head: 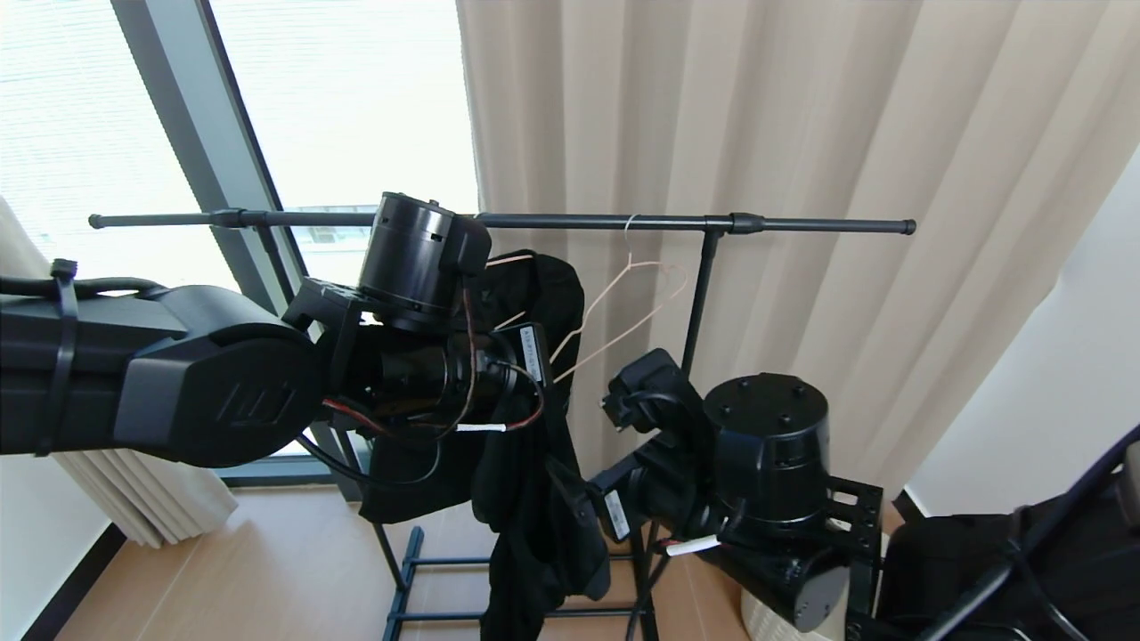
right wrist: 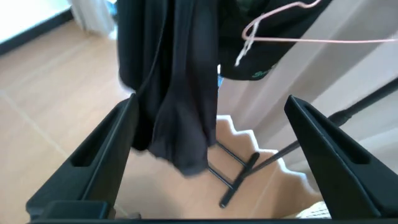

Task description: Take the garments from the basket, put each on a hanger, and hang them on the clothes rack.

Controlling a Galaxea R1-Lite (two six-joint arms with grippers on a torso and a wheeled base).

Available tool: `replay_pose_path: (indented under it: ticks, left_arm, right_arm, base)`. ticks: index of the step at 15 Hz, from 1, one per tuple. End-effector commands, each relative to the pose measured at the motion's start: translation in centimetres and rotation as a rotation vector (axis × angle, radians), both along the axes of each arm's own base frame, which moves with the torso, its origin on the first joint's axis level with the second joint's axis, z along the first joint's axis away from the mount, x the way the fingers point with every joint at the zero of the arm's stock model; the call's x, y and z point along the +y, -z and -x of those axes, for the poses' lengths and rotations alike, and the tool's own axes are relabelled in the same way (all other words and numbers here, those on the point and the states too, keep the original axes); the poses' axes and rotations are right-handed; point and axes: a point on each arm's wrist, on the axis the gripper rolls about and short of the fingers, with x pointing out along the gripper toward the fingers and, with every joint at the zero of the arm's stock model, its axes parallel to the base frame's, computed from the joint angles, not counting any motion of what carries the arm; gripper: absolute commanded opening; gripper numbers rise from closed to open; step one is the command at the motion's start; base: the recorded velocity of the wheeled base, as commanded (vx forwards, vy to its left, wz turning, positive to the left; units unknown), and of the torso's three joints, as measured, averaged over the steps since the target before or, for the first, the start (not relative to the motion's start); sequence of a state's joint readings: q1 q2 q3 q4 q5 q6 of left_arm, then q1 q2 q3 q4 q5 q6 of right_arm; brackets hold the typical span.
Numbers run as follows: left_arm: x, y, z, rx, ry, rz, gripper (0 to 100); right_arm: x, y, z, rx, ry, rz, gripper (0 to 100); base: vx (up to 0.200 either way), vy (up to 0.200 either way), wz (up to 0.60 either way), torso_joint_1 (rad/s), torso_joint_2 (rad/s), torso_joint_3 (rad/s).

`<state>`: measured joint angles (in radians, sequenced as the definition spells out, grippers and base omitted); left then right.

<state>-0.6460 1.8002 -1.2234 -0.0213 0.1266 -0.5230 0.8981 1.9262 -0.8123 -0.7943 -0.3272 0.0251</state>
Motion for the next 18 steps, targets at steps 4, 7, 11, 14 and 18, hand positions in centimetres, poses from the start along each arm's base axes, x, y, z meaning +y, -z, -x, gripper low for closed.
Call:
replay_pose_path:
  ticks: [4,7,11,14,18]
  left_arm:
    - [-0.1,0.1,0.1,0.002,0.002,-0.003,0]
    - [-0.1,0.1,0.2,0.003,0.002,-0.004,0]
    - [0.4,-0.3,0.3,-0.011,0.0,-0.007,0]
    - [0.6,-0.4,0.6,-0.019,0.01,-0.018,0]
    - [0.9,-0.4,0.4,-0.019,-0.004,-0.019,0]
  right_arm:
    - [1.3,1.8,-2.8,0.017,0.071,0.0,100]
    - [0.9,2.6,-4.6,0.021,0.12,0.006,100]
    - [-0.7,2.6,-6.3,0.013,0.197,0.018,100]
    - [-1.1,2.9,-6.6,0.014,0.203,0.039,100]
    - [-1.7,3.9,-6.0,0.03,0.18,0.101,100]
  base:
    - [0.0,0.0,0.0,0.0,0.0,0.0]
    - [0.0,0.0,0.0,0.0,0.0,0.0]
    - [0.0,0.0,0.0,0.0,0.0,0.0]
    - [0.0,0.0,0.0,0.0,0.0,0.0]
    - [0.0,0.0,0.0,0.0,0.0,0.0]
